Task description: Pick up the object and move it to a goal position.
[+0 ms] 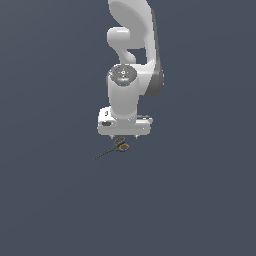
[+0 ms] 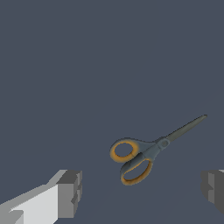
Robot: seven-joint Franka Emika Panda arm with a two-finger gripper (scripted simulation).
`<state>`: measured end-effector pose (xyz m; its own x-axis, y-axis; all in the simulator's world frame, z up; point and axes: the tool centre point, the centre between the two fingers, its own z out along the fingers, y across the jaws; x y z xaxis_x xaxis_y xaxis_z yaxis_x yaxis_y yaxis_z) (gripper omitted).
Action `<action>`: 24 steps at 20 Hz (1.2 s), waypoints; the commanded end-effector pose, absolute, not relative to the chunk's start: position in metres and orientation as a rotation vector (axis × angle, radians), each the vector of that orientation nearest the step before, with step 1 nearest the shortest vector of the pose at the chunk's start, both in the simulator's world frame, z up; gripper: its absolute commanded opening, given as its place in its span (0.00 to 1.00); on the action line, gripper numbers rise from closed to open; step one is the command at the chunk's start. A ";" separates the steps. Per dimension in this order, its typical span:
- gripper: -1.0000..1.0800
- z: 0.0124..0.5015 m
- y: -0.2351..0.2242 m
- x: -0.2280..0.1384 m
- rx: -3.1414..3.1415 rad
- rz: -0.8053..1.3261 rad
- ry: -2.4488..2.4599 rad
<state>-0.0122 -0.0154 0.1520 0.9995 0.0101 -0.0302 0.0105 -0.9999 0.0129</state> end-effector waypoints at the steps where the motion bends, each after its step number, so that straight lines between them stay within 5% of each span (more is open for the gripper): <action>1: 0.96 0.152 -0.015 -0.012 3.128 -0.047 0.016; 24: 0.96 0.160 -0.028 -0.002 3.121 0.021 -0.134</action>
